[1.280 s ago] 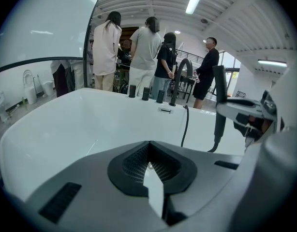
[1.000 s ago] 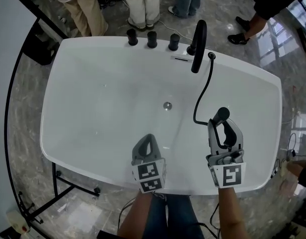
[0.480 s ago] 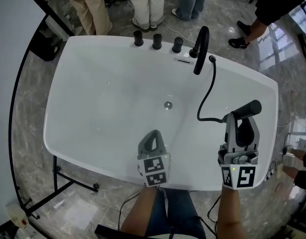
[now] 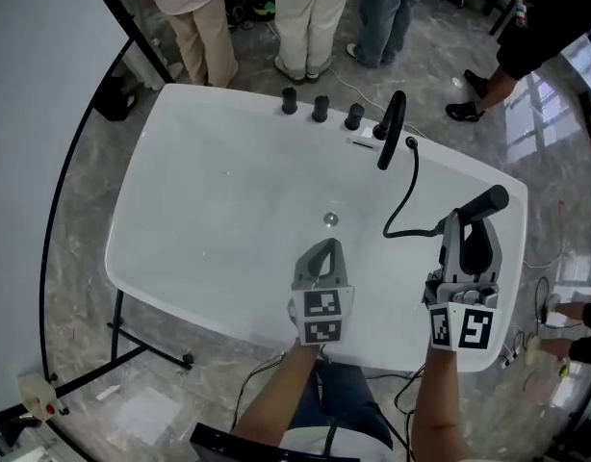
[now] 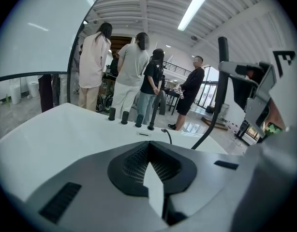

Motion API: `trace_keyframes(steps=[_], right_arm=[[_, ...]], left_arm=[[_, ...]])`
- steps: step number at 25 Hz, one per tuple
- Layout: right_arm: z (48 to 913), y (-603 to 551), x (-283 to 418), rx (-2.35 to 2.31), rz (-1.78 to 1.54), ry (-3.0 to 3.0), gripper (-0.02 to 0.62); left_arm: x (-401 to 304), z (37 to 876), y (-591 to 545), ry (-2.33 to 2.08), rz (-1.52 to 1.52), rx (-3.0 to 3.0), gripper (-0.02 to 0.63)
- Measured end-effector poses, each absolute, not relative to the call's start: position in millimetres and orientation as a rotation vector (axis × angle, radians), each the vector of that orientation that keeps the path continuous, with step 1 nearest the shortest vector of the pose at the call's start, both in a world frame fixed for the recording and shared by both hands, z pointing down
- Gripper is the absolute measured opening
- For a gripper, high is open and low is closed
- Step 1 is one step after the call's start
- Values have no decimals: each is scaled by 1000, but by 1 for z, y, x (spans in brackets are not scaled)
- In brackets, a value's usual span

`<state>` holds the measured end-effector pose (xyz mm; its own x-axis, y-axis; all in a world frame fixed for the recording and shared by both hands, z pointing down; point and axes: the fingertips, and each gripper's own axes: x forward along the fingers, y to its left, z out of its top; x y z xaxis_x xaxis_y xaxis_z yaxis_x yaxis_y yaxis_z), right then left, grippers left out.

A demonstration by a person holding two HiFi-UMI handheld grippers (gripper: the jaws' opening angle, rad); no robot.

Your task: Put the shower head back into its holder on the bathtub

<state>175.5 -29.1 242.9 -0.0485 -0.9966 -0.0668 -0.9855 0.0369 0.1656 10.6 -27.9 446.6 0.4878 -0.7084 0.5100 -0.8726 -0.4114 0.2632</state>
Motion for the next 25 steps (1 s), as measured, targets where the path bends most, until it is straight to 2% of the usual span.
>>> trace_keyframes(steps=[25], right_arm=[[72, -10, 199, 2233, -485, -2283, 129]], left_arm=[[60, 342, -6, -1189, 459, 2386, 2]])
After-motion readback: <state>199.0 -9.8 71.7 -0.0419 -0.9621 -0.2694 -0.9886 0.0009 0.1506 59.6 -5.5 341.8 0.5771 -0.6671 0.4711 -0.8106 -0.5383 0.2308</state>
